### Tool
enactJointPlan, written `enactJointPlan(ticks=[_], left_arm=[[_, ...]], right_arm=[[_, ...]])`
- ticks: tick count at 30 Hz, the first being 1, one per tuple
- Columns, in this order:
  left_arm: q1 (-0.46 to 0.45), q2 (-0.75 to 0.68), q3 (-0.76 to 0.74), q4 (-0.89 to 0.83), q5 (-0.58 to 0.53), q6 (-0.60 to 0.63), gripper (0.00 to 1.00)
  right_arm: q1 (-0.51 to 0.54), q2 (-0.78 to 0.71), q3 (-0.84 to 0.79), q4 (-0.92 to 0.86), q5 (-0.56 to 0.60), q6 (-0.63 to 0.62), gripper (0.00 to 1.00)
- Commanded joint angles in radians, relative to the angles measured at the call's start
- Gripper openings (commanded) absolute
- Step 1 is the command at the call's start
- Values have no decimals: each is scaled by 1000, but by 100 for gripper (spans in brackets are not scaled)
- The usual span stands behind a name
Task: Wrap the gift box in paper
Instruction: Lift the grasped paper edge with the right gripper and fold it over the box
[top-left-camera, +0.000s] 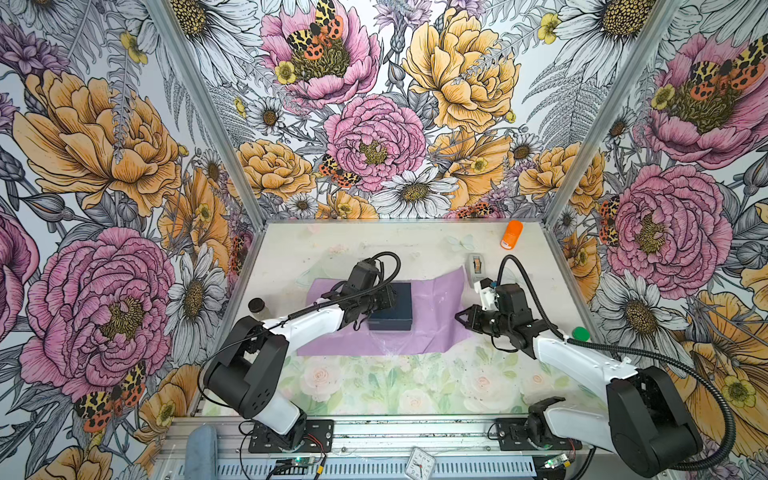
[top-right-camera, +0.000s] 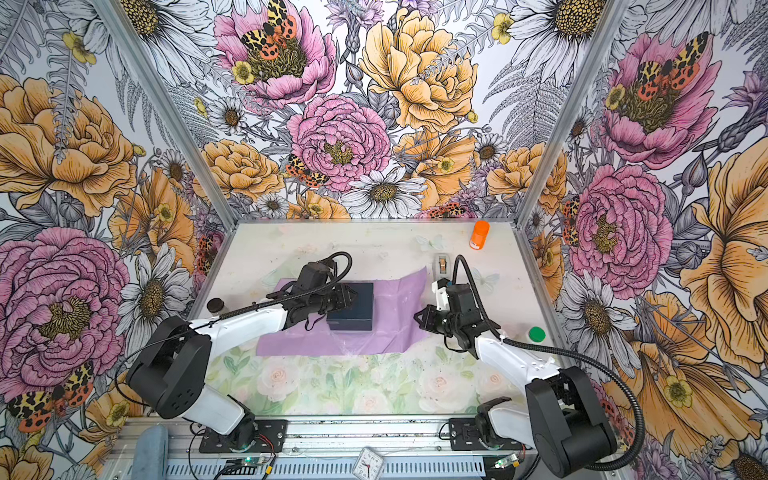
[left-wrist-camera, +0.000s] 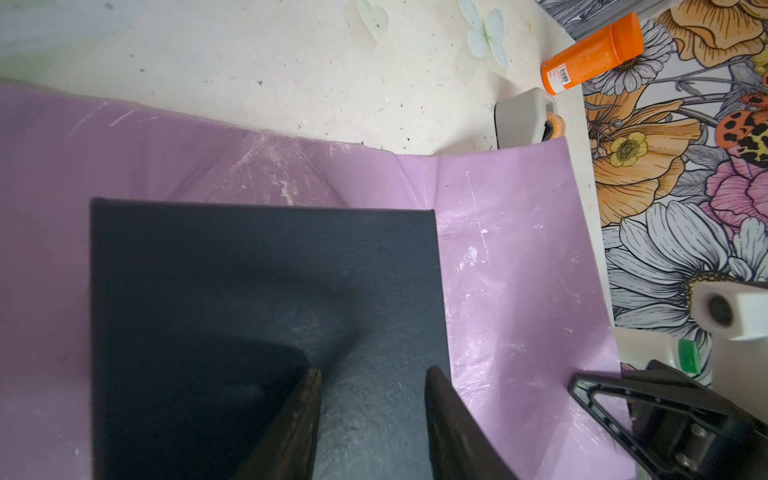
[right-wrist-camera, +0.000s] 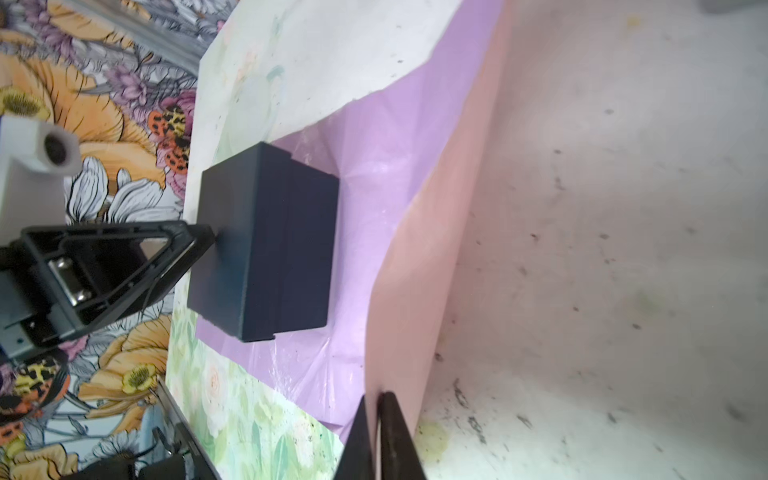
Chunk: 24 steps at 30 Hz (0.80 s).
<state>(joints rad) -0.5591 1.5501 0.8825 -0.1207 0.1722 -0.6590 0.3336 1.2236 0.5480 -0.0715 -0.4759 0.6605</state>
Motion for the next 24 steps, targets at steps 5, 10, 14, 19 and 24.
enactJointPlan(ticks=[5, 10, 14, 19, 24], left_arm=[[13, -52, 58, -40, 5, -27, 54], [24, -95, 97, -11, 77, -58, 59], [31, -104, 130, 9, 134, -73, 61], [48, -71, 143, 13, 174, -86, 61], [68, -36, 121, 16, 177, -103, 58]], right_arm=[[146, 6, 144, 13, 72, -175, 4], [227, 76, 216, 11, 60, -245, 3], [285, 148, 281, 1, 57, -275, 2], [337, 224, 344, -4, 59, -289, 2], [371, 279, 387, -4, 62, -293, 1]])
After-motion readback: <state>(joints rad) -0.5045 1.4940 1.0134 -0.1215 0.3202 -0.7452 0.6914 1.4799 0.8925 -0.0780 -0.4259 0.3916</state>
